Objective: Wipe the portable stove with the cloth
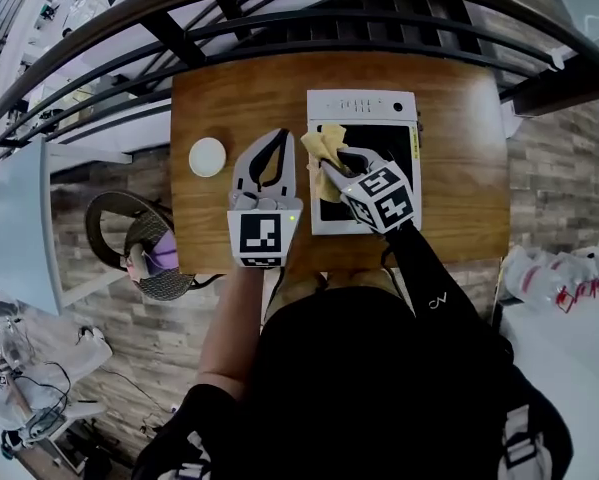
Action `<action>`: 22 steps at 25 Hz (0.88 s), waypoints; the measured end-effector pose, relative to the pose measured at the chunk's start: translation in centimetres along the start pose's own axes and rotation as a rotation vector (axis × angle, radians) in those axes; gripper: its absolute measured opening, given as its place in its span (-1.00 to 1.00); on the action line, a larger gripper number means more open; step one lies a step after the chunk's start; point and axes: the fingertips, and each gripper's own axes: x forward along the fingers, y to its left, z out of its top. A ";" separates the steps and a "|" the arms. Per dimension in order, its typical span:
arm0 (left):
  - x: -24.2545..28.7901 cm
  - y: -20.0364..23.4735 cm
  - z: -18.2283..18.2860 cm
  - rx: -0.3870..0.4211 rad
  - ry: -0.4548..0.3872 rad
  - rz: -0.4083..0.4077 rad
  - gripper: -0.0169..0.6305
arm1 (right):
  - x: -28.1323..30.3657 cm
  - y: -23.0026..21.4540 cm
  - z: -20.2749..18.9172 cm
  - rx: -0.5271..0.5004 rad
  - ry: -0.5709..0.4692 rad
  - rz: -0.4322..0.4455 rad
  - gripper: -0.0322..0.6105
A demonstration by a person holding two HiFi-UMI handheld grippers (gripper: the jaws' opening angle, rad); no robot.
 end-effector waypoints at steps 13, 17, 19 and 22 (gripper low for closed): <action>2.4 -4.9 1.0 -0.036 -0.028 -0.138 -0.93 | -13.6 -15.4 -7.4 0.219 0.005 -0.401 -0.66; 3.0 -5.7 1.0 -0.025 -0.026 -0.155 -0.93 | -14.5 -14.8 -6.3 0.220 -0.049 -0.385 -0.66; 2.8 -5.7 0.6 -0.017 -0.023 -0.162 -0.93 | -13.9 -12.7 -4.4 0.207 -0.105 -0.335 -0.66; 1.7 -5.0 -0.2 -0.009 -0.016 -0.164 -0.93 | -12.0 -8.1 -2.0 0.185 -0.166 -0.236 -0.66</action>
